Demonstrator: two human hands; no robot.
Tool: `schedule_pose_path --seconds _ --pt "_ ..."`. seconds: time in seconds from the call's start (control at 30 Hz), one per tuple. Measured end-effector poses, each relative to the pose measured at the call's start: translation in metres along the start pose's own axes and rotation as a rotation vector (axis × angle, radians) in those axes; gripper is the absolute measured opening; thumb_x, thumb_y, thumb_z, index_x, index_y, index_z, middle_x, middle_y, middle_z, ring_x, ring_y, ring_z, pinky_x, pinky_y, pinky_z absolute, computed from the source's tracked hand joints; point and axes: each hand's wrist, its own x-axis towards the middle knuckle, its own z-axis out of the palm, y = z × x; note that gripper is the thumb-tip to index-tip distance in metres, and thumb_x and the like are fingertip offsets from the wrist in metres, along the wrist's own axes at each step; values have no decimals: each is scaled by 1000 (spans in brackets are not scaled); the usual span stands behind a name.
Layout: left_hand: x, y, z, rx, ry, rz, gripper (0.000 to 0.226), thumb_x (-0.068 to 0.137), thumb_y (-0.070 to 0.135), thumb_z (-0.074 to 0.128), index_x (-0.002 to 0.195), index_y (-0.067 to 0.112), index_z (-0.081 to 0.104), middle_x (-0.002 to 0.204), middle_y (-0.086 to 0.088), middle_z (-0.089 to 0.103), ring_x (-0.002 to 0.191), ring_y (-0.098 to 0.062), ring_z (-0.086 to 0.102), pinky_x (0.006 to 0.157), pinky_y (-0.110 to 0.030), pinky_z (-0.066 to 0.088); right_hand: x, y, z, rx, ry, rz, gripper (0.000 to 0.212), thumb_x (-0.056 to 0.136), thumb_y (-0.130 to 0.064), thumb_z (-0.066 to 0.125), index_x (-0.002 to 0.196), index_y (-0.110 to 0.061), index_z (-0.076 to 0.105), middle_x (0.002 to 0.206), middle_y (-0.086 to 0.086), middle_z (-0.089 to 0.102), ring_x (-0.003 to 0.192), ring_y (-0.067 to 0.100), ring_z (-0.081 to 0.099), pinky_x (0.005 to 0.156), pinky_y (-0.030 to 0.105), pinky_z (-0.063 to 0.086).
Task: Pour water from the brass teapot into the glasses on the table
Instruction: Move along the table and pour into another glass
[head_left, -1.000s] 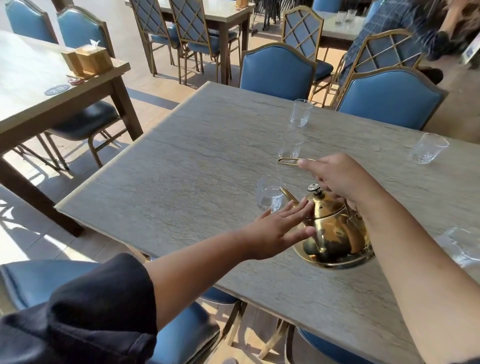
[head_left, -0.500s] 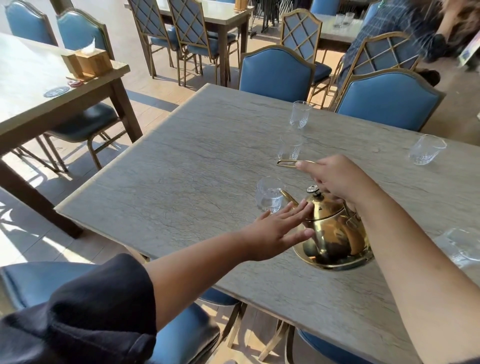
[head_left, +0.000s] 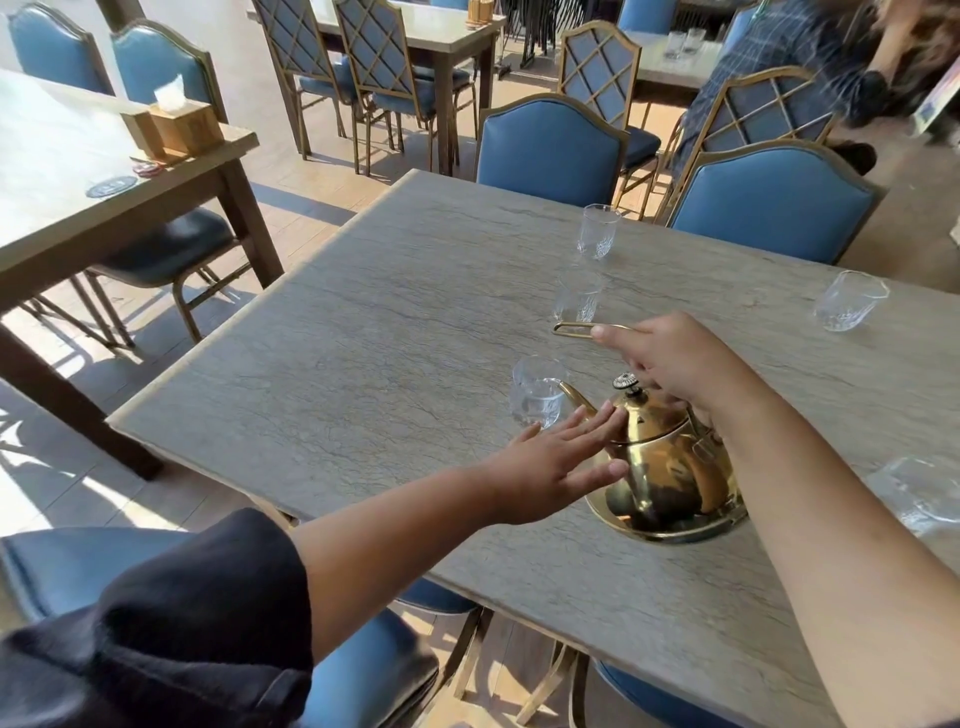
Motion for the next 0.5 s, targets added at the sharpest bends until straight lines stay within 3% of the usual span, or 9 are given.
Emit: schedule_pose_path --seconds 0.17,0.5 --pt "2 0 2 9 3 2 61 96 53 23 148 34 -4 155 14 -9 142 -8 -10 115 -46 -5 -2 5 -2 1 21 -4 44 86 -44 58 59 -14 42 49 1 31 36 12 22 38 20 20" --pt "7 -1 10 50 14 8 61 96 53 24 148 34 -1 156 14 -7 137 -3 -14 115 -46 -7 -10 32 0 283 104 35 46 86 -38 62 53 -19 38 41 -5 26 31 9 18 34 16 16"
